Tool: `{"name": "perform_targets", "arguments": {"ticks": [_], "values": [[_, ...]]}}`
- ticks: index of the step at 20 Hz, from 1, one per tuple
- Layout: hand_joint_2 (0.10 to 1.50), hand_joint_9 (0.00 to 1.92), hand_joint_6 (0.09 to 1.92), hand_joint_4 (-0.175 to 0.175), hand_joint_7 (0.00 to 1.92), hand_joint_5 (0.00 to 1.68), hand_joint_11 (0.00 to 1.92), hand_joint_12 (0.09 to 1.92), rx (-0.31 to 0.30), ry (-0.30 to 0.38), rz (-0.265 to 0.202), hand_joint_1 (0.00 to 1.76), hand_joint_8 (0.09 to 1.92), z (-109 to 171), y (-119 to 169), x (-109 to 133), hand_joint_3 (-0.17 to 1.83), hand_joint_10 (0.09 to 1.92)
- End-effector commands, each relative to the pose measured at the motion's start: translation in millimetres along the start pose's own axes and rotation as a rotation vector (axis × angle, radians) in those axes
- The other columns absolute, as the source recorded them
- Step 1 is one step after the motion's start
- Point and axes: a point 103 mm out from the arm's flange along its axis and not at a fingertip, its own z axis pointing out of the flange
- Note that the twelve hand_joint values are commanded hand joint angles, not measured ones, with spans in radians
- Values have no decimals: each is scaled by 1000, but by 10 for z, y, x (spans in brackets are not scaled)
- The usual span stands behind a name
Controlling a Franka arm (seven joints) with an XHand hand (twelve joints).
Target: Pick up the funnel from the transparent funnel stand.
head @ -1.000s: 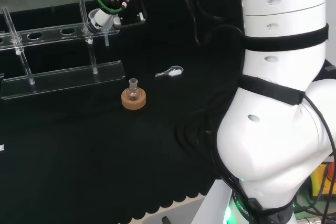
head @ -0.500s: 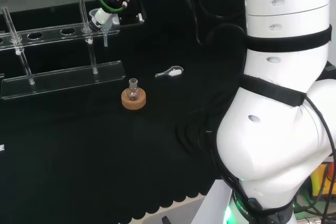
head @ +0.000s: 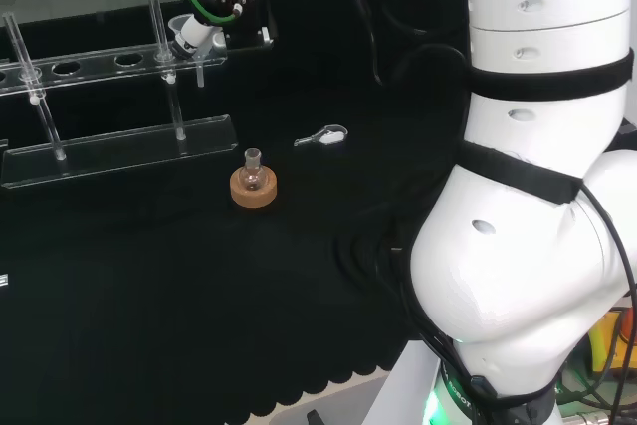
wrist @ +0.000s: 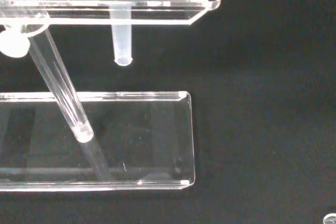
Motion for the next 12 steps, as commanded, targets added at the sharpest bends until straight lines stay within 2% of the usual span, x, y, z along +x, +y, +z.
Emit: {"name": "perform_targets", "arguments": {"ticks": [1,6,12], "values": [[725,829,87,-29,898,640,0,1366,-58,42,9,679,398,-58,-25,-21,126,396],[723,850,87,-26,917,654,0,1381,-81,59,18,704,395,-162,-35,-80,136,384],[715,875,87,-25,933,669,0,1400,-99,53,6,715,387,-304,-43,-118,158,360]]}}
